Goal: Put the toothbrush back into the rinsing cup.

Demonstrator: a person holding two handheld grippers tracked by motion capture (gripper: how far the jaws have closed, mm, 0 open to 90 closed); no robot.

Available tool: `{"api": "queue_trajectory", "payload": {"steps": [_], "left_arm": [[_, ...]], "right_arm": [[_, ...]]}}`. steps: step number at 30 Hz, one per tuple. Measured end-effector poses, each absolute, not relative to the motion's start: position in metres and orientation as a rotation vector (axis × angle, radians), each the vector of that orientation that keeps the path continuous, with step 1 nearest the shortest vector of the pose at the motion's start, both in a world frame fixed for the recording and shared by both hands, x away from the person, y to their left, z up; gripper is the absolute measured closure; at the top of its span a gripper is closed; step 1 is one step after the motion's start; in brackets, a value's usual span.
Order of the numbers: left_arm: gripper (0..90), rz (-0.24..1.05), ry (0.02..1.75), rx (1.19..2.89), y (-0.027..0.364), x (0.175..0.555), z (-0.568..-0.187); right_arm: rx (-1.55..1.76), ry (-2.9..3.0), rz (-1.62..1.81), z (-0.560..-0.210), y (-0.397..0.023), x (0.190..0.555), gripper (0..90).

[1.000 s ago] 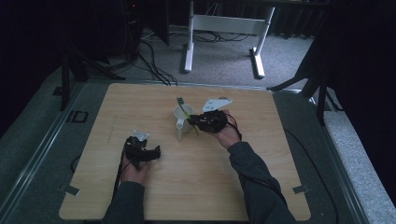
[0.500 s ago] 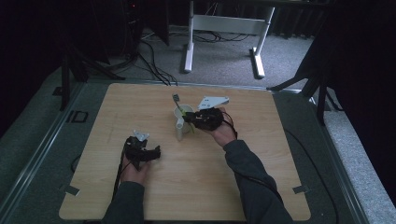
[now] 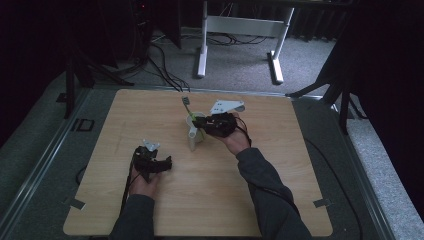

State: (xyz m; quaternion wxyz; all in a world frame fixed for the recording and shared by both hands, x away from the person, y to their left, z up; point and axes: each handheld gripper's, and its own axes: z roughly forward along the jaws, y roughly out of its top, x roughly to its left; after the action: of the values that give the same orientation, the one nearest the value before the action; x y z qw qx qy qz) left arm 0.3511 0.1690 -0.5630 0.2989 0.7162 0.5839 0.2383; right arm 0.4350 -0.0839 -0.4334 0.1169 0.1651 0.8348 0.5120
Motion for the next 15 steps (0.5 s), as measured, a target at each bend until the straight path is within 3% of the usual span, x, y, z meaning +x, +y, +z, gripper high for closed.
{"api": "queue_trajectory", "payload": {"steps": [15], "left_arm": [[14.1,0.632,1.550,1.904,0.1691,0.3511,-0.5630]], "right_arm": [[0.513,2.413,1.551,-0.4326,-0.0776,0.4368,79.6]]}}
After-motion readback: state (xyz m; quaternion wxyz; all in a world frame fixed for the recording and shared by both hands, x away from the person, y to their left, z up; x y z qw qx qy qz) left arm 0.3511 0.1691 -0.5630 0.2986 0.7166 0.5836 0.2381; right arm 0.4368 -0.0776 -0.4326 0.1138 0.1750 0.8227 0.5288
